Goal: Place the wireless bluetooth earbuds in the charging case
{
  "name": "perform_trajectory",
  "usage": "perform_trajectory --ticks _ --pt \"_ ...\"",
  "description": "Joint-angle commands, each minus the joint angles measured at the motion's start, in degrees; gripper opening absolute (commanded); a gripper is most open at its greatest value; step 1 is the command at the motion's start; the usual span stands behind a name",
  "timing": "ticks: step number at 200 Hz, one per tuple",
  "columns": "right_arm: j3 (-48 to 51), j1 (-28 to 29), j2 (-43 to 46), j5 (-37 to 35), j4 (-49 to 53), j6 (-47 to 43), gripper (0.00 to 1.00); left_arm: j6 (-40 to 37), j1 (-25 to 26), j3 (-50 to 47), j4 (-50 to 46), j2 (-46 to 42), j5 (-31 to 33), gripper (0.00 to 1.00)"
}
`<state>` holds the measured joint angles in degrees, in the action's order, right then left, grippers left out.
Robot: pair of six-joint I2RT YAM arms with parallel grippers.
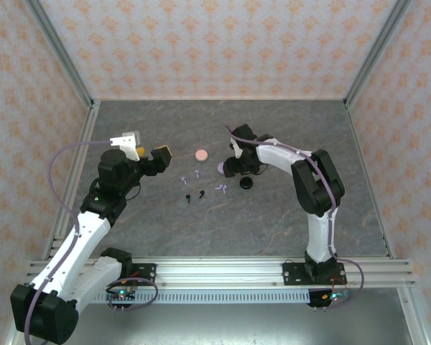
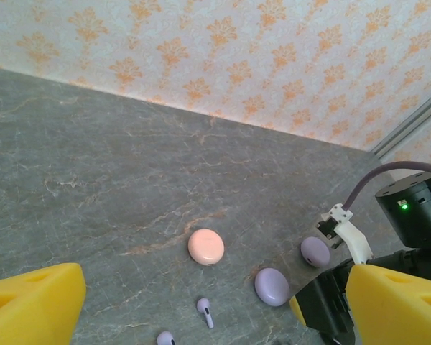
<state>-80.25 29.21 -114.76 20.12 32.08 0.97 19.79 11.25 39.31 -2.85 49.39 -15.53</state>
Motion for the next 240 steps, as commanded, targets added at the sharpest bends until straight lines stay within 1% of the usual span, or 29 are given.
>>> perform_trajectory --ticks 1,97,134,240 --pt "1.2 0.3 1.0 0.3 1.1 -1.0 0.67 -0.7 0.0 -0.8 -0.2 -0.4 1.6 0.93" --pt "7.6 0.3 5.8 -0.8 2.0 -2.3 0.66 -0.4 -0.1 0.0 0.3 1.6 1.1 0.93" --pt "8.4 0.5 6.9 -0.7 2.9 -3.4 0.66 0.0 0.0 0.1 0.8 2.7 0.7 0.93" --pt "11.6 5.1 7.9 -7.0 5.8 -5.1 0.67 0.3 0.0 0.6 1.5 4.0 0.0 0.93"
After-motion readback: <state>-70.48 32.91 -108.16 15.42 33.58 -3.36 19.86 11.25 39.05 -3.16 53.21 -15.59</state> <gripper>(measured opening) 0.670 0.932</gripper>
